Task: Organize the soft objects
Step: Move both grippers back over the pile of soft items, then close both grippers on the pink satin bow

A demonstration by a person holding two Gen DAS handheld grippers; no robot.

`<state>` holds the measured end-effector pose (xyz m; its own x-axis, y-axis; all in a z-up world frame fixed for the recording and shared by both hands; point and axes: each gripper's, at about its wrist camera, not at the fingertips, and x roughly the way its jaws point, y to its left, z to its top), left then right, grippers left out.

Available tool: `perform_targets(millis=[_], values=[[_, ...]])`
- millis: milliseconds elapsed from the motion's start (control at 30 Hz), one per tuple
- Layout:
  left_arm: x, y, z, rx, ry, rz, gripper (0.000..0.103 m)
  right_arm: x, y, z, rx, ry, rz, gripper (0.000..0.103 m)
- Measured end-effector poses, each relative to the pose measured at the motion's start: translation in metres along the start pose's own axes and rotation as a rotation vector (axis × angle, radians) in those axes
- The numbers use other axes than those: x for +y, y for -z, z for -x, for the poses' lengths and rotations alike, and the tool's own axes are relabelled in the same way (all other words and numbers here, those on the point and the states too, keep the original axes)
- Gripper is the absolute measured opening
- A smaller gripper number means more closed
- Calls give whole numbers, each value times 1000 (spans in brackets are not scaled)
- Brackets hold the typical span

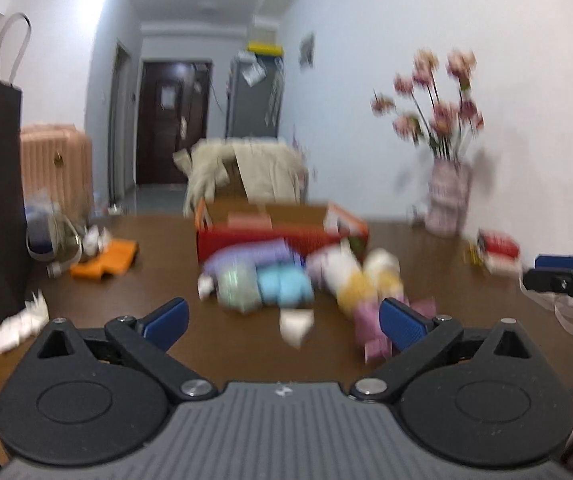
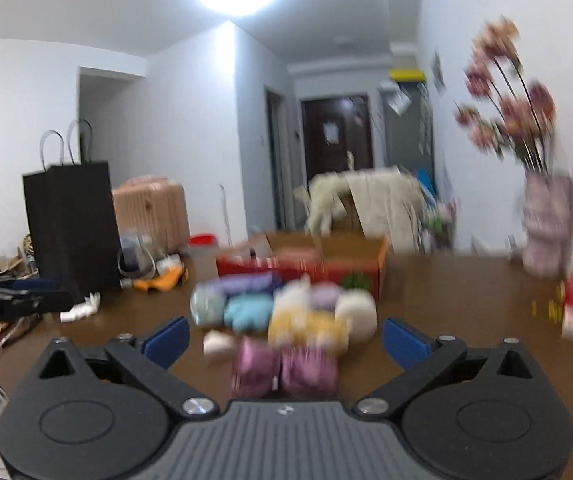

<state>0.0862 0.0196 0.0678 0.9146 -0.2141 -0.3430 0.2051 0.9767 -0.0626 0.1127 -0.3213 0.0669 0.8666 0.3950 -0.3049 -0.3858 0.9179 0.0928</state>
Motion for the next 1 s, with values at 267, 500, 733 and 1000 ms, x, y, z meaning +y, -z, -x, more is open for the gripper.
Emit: perform_targets(millis=[267, 500, 733, 1000], values=[[-18, 9, -25, 34, 30, -36, 103, 0, 25, -7, 42, 68, -8, 103], [-47, 10, -90, 119, 100, 31, 91, -26, 29, -60, 106, 37, -137, 85], [-69, 15, -164, 214, 136, 60, 65, -46, 19, -133, 160, -24, -187, 59], [-60, 28, -195, 320, 183, 123, 24, -61, 39, -186, 279, -98, -285, 30]])
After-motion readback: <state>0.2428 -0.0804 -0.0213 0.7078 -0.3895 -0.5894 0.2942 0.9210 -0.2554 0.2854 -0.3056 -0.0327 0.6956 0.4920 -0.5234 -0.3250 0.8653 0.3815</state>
